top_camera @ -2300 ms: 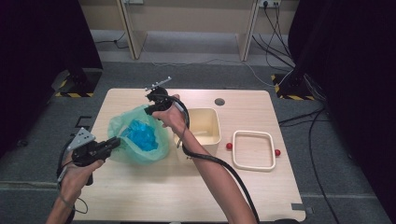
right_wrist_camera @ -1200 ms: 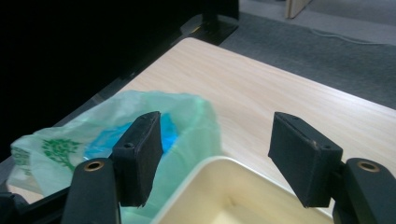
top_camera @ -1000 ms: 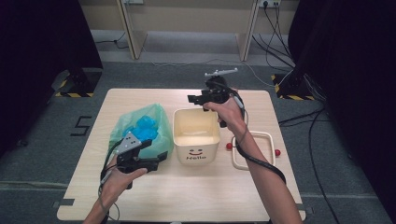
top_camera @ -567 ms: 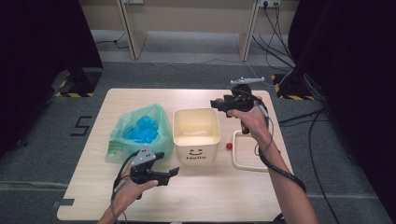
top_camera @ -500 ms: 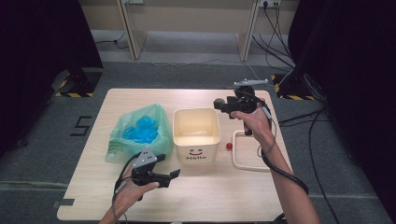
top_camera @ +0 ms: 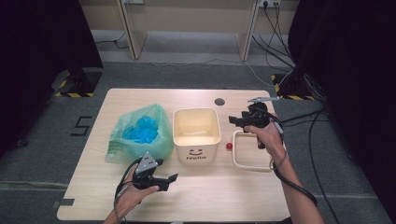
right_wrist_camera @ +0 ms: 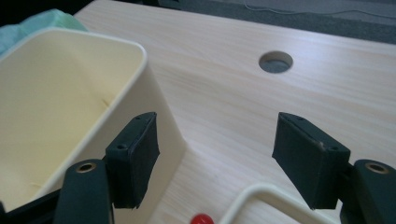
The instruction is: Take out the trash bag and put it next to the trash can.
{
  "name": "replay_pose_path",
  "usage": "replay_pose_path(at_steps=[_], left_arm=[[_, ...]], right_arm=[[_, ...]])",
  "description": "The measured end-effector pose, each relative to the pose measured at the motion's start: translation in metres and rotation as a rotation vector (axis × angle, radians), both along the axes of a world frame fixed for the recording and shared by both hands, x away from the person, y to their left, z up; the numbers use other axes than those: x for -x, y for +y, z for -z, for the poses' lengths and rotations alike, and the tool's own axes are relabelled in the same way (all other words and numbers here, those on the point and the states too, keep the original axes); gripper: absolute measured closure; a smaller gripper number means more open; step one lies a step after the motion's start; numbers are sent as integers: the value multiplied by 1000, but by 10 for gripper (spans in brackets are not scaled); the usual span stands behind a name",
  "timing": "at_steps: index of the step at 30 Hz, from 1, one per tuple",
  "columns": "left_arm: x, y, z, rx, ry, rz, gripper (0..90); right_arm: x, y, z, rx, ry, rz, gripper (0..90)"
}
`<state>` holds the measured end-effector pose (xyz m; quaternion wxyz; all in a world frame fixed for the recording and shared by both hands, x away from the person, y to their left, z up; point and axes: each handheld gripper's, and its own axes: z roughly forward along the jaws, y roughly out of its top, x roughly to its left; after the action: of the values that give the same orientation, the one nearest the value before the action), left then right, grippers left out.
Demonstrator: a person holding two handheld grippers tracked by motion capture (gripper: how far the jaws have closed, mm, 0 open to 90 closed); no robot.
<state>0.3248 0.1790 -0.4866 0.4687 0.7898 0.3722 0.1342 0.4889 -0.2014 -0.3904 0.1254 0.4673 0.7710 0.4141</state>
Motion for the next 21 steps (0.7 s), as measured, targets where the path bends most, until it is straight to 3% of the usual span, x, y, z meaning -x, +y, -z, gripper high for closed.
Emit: replay_pose_path(at_steps=[3, 10, 16, 21], left_arm=[[1, 0, 3, -10, 5, 1, 165], [8, -6, 16, -87, -4, 21, 169], [8, -8, 27, -150, 21, 32, 171], [5, -7, 31, -173, 43, 28, 174]], right_arm=[[3, -10, 9, 15, 8, 20, 308], [14, -27, 29, 58, 6, 33, 306], [27, -47, 45, 46, 2, 88, 305], [35, -54, 57, 56, 10, 134, 295]])
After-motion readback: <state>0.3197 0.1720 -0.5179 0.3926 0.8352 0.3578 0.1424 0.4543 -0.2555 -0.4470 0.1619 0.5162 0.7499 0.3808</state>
